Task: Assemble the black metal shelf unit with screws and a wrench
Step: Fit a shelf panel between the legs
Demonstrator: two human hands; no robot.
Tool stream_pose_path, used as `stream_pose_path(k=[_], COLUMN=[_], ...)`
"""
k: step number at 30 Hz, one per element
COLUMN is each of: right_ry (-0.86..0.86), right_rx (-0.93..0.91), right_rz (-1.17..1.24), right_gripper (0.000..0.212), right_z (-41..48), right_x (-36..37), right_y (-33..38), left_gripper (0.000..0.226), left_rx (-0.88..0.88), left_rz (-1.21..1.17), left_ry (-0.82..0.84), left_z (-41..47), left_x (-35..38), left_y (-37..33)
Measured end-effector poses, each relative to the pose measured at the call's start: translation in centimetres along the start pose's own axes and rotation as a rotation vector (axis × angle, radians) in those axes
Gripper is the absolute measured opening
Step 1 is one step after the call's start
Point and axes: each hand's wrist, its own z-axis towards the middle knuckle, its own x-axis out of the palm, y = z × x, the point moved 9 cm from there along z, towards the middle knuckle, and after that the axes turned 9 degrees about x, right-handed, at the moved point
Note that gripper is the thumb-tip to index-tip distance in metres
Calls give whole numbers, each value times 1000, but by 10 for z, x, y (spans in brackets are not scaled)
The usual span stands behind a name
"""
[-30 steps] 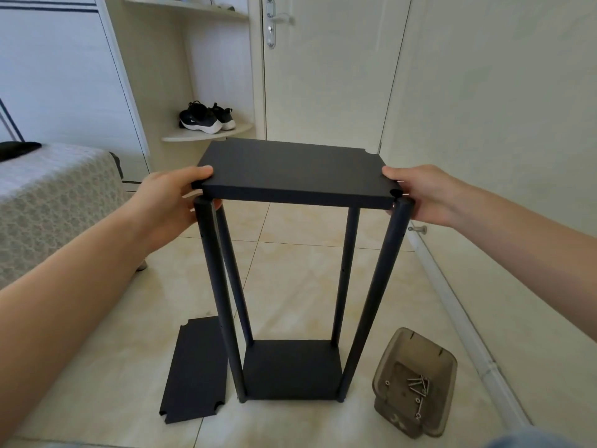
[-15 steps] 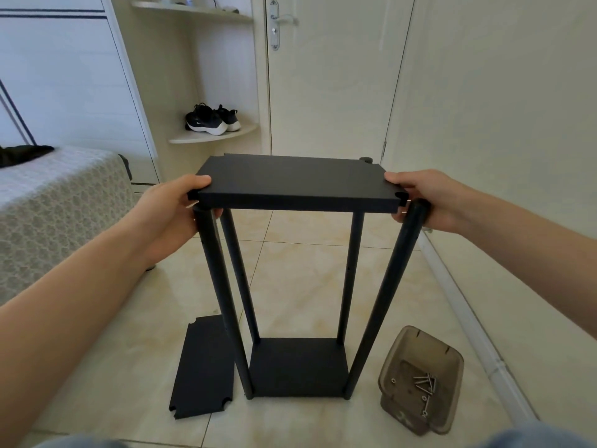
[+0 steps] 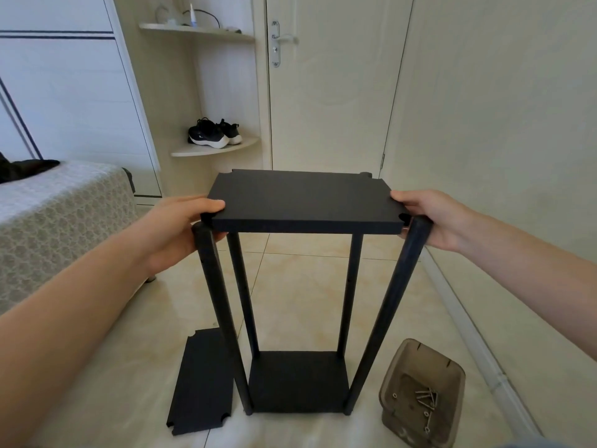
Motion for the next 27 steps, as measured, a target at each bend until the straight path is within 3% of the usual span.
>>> stream_pose_path(k=[8,16,27], right_ry=[31,-56,15], right_rx=[14,82,43], right_rz=[119,177,206], right_gripper=[22,16,11], right_z=[0,5,5], right_x=[-1,1,-2], right_y=[-3,-11,-20], left_gripper=[42,31,31], left_rx=[8,28,-48], left_rz=[-120,-137,-220], left_ry=[57,54,-17], left_z=[-2,3,4], left_x=[4,8,8], left_y=[10,10,26])
